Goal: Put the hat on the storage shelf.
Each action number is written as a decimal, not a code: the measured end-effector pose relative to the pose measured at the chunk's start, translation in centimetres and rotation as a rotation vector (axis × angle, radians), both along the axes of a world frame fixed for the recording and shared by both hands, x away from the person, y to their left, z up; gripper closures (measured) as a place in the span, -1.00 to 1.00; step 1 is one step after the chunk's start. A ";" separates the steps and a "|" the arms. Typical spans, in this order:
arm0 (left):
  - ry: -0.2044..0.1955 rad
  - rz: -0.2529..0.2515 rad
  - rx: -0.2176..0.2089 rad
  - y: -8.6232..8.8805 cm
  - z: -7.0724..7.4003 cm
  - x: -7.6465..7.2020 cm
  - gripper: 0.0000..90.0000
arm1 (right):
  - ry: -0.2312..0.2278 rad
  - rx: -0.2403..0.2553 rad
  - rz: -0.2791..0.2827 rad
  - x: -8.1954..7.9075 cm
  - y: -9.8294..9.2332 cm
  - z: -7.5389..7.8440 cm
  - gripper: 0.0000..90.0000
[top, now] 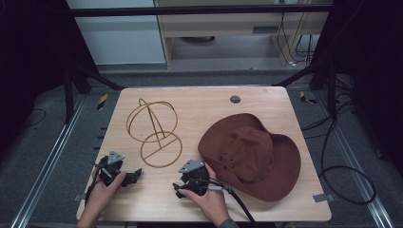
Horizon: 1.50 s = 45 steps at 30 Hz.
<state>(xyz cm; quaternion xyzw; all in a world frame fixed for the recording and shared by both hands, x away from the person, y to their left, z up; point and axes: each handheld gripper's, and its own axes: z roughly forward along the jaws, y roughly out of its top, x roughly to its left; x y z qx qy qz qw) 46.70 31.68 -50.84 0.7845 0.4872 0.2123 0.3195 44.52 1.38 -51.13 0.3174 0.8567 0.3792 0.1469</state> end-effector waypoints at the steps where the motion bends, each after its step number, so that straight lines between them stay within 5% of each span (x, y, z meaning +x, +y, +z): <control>1: -0.002 0.003 -0.004 0.0 0.0 0.0 -1.00 | -0.001 0.000 0.001 0.0 0.0 0.0 -0.72; 18: -0.001 0.003 -0.004 0.0 0.0 0.0 -1.00 | -0.013 -0.005 -0.035 -0.6 0.2 0.1 -0.71; 21: -0.001 0.003 -0.004 0.0 0.0 0.0 -1.00 | -0.047 -0.004 0.025 -1.7 0.8 1.0 -0.75; 23: -0.002 0.003 -0.004 0.0 0.0 0.0 -1.00 | -0.063 0.028 0.049 -2.3 0.8 3.0 -0.76; 31: -0.002 0.004 -0.004 0.0 0.0 0.0 -1.00 | -0.074 0.105 0.035 -2.2 -2.3 7.1 -0.53; 39: 0.000 0.003 0.000 0.0 0.0 0.0 -1.00 | -0.133 -0.080 -0.020 -1.5 -7.6 11.2 -0.53; 45: 0.001 0.003 -0.001 0.0 0.0 0.0 -1.00 | -0.113 -0.141 -0.061 -0.1 -11.6 12.1 -0.58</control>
